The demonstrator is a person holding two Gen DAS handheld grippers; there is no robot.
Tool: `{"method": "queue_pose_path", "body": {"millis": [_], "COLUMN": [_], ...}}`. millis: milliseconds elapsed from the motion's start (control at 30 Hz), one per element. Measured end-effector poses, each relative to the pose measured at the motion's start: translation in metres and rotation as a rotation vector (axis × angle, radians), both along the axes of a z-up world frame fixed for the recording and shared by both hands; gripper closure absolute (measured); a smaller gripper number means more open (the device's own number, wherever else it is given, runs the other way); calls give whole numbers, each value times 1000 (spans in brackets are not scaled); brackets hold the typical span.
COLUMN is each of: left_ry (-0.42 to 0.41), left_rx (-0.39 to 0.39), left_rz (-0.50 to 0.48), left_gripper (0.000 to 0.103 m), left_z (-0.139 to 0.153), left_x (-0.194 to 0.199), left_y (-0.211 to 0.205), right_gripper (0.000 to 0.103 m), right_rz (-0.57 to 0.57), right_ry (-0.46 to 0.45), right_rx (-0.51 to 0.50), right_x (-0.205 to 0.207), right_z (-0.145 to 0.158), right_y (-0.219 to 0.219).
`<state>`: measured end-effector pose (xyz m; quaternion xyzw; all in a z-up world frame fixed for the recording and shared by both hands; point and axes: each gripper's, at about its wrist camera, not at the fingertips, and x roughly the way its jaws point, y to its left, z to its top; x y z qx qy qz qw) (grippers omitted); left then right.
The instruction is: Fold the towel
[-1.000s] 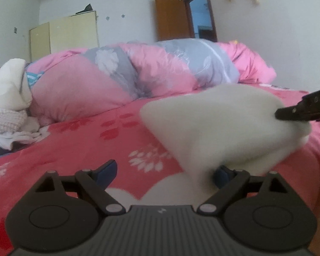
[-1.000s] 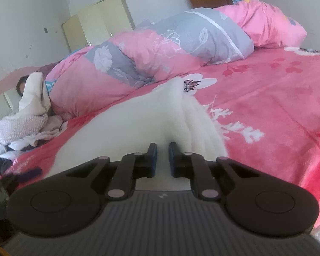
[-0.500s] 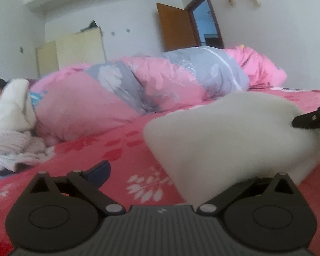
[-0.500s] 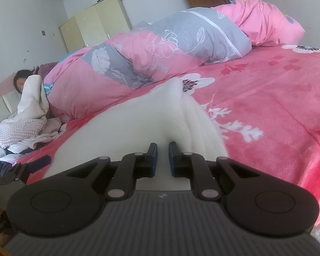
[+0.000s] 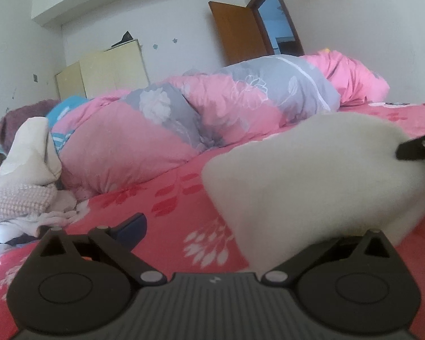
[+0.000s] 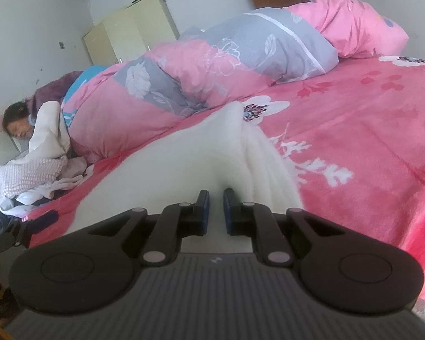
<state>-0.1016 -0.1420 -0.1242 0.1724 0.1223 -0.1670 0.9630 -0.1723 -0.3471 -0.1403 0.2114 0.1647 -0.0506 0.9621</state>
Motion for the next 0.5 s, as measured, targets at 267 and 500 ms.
{"method": "queue_pose_path", "body": {"millis": [267,500], "left_ry": [55,62], "left_rx": [30,0], "left_rz": [-13,-12], "left_gripper": [0,0], "left_z": [-5,-2], "left_x": [-15,-9], "left_y": [27,16], "right_gripper": [101,102], "right_rz": [7,4], "right_ry": [-2,-6], "right_rx": [10,27], "right_x": [-3,-4], "right_z": [-1,-3], "right_y": [-2,-5]}}
